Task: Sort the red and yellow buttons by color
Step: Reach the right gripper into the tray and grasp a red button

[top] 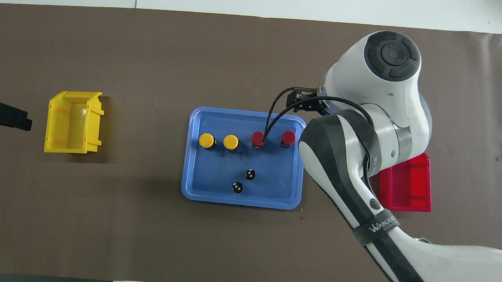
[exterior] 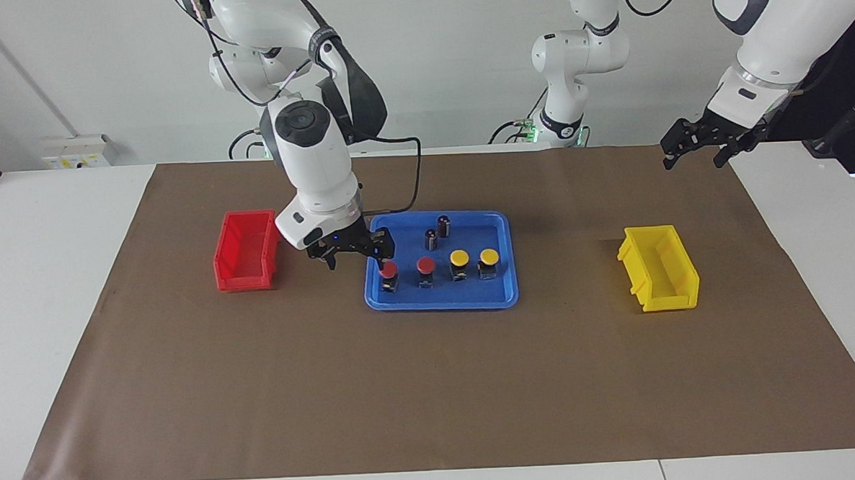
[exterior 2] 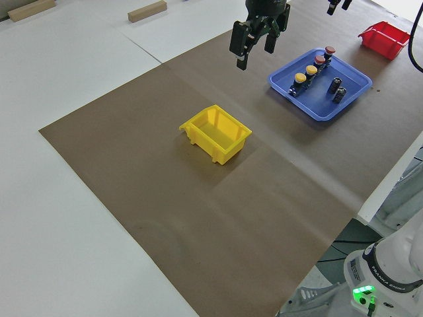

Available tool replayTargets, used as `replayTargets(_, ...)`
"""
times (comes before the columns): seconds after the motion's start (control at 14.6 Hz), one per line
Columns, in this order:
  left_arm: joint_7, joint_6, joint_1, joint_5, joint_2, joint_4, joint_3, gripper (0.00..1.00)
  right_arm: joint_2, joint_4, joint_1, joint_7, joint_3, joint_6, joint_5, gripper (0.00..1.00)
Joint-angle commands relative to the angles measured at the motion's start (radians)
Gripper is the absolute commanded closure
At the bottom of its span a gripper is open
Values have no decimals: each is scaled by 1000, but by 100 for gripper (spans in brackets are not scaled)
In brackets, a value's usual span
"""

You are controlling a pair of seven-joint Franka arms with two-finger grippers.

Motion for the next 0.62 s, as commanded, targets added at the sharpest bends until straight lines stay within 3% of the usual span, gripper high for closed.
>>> replayTargets(0.0, -2, 21, 9, -17, -31, -37, -1, 0, -14, -94, 12, 17, 3, 96, 11, 0)
replayTargets(0.41, -10, 21, 9, -15, -39, -53, -1, 0, 23, -152, 72, 25, 3, 137, 0, 0)
replayTargets(0.55, -10, 21, 9, -15, -39, -53, -1, 0, 21, -162, 73, 25, 3, 143, 0, 5)
